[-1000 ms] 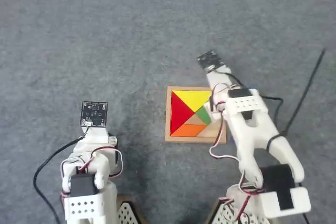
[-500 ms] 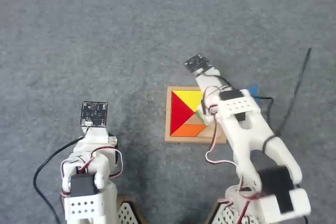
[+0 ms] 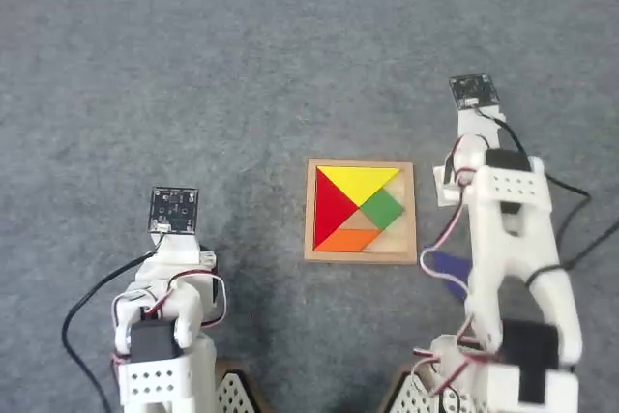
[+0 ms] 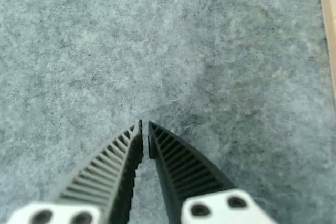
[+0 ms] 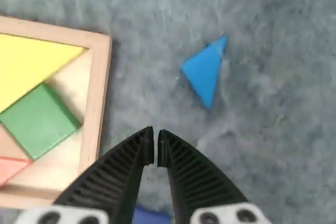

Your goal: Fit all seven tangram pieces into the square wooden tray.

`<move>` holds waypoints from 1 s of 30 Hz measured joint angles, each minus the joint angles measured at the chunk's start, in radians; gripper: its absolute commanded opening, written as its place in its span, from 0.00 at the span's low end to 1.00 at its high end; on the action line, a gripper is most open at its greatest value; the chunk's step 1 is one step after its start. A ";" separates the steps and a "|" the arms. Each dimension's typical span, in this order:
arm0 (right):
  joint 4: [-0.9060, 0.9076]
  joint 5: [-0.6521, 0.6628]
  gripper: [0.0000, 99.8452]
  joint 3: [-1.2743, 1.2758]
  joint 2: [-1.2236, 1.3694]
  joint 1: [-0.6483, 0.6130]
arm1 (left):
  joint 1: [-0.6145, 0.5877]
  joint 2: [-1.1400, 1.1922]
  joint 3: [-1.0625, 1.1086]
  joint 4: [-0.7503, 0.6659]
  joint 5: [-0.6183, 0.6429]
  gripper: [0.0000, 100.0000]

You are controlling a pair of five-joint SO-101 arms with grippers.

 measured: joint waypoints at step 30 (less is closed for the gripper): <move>0.038 -0.008 0.10 -0.502 0.600 0.005 | 0.000 0.000 0.000 0.000 0.000 0.02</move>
